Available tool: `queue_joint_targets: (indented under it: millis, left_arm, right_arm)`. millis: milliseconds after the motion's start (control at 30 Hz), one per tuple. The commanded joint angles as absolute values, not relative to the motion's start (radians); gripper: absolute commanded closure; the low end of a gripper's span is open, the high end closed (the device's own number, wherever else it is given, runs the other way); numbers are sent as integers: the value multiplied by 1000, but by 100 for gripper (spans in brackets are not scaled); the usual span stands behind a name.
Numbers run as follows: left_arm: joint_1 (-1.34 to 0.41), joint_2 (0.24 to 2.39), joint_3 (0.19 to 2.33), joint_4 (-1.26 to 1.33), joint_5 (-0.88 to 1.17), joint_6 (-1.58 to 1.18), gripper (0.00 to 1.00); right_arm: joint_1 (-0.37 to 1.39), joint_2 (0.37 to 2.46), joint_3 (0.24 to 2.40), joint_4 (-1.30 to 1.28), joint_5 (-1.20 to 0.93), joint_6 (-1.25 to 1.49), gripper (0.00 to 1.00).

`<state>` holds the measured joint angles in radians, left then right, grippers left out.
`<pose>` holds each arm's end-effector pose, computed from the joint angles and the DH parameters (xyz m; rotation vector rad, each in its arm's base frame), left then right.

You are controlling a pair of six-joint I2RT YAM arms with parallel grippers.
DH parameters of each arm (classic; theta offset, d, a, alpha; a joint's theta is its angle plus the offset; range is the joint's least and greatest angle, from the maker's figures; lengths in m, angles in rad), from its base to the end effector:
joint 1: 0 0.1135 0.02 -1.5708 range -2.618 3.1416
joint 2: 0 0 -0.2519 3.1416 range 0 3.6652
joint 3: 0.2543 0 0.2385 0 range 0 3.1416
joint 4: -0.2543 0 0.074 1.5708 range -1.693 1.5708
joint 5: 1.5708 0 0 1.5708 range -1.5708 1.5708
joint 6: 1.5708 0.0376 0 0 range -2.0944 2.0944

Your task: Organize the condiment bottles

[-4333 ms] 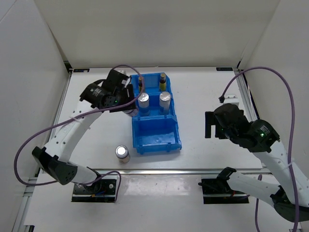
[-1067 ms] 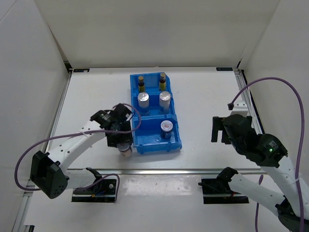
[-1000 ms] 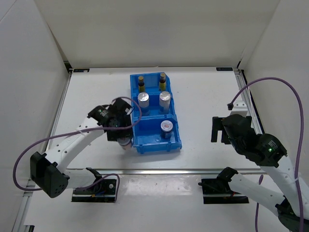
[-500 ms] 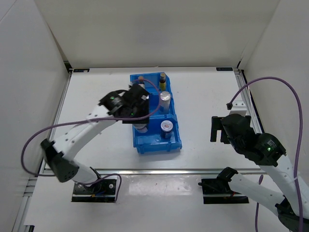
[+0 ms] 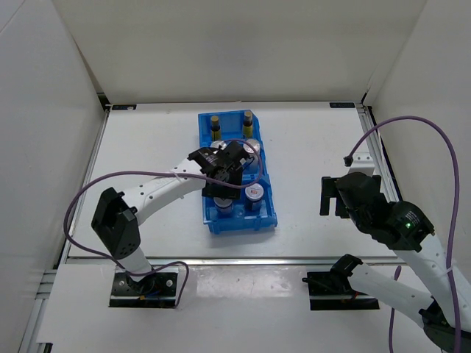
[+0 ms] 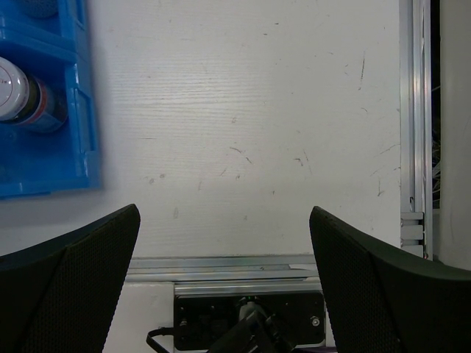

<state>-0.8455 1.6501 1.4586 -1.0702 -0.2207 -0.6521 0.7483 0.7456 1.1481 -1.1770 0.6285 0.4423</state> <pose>0.2129 -0.2278 0.2741 0.2195 2.7575 -0.0689 0.0872 0.0508 0.3570 -0.0372 2.1727 -0.0716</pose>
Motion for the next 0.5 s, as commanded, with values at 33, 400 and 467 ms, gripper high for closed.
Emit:
queue_joint_targets:
  millis: [33, 400, 467]
  left_arm:
    - [-845, 1647, 1431, -962, -204, -624, 88]
    - [-845, 1686, 1382, -930, -195, -615, 56]
    - [-845, 1686, 1382, -930, -195, -606, 27]
  right_arm:
    - [747, 746, 1146, -1146, 641, 440, 1]
    - [747, 746, 1146, -1146, 641, 440, 1]
    - [747, 746, 1146, -1146, 641, 440, 1]
